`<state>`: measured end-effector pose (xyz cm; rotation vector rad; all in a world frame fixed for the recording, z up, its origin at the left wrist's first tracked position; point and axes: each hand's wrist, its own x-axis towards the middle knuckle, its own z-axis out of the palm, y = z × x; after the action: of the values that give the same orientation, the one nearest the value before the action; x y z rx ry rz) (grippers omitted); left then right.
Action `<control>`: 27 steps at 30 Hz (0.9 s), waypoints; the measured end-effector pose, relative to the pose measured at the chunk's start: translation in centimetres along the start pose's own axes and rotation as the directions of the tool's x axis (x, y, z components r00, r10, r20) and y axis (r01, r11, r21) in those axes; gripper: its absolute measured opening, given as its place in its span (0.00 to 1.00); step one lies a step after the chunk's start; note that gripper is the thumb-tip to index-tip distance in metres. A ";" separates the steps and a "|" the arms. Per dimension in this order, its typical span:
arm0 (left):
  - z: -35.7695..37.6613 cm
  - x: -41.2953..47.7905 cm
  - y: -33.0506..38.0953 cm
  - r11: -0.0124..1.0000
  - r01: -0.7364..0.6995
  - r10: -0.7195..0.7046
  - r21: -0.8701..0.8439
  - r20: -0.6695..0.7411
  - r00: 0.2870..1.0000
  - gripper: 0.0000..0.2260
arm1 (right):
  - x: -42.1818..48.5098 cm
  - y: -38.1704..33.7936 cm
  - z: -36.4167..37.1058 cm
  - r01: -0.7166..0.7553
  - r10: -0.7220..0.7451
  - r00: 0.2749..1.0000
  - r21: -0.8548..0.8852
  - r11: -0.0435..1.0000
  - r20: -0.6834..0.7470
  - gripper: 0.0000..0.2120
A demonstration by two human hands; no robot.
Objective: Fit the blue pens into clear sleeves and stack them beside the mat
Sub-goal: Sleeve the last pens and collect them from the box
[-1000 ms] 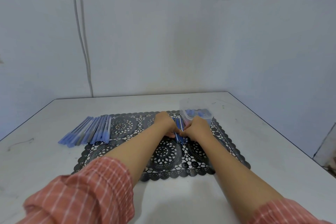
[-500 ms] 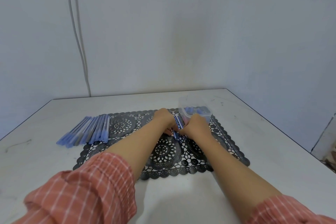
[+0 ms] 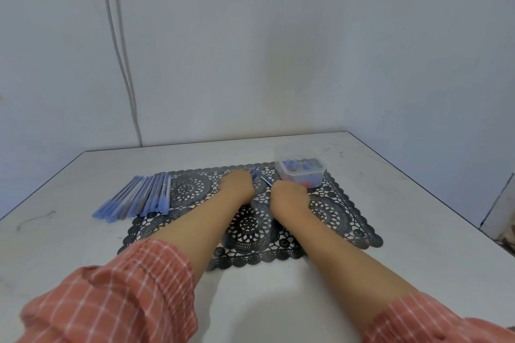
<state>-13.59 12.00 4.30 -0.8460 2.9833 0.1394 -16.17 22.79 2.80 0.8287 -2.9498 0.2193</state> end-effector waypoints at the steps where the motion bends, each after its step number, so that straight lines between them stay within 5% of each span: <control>1: 0.2 -0.2 0.0 0.999 0.002 -0.003 0.032 0.029 1.000 0.13 | -0.1 -0.1 0.1 0.003 -0.003 1.000 -0.015 1.000 0.009 0.12; 9: 1.8 -1.0 -0.1 0.985 0.025 -0.026 0.169 0.003 1.000 0.20 | -0.6 0.0 -0.2 0.027 -0.022 0.998 -0.070 0.997 0.065 0.15; 16: -1.7 -2.0 0.1 0.965 0.048 -0.023 -0.257 0.097 0.995 0.14 | -0.2 0.4 -1.9 0.088 -0.094 0.987 0.052 0.995 0.130 0.12; 21: -2.7 1.2 -1.0 0.616 0.132 -0.126 -0.777 0.068 0.990 0.09 | 0.6 2.4 -5.3 0.052 -0.089 0.977 0.190 0.980 0.194 0.16; 25: -5.5 2.8 0.5 0.178 0.114 -0.131 -0.977 0.092 0.987 0.10 | 2.6 4.7 -8.6 -0.003 -0.050 0.985 0.306 0.952 0.166 0.10; 27: -6.8 3.7 1.8 0.018 0.081 -0.100 -0.997 0.079 0.992 0.11 | 4.1 5.7 -10.0 -0.086 0.011 0.989 0.517 0.851 0.146 0.11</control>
<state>-17.75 10.93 10.96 -0.9586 2.2692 2.4929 -22.32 27.02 12.40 0.8407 -3.0764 1.0507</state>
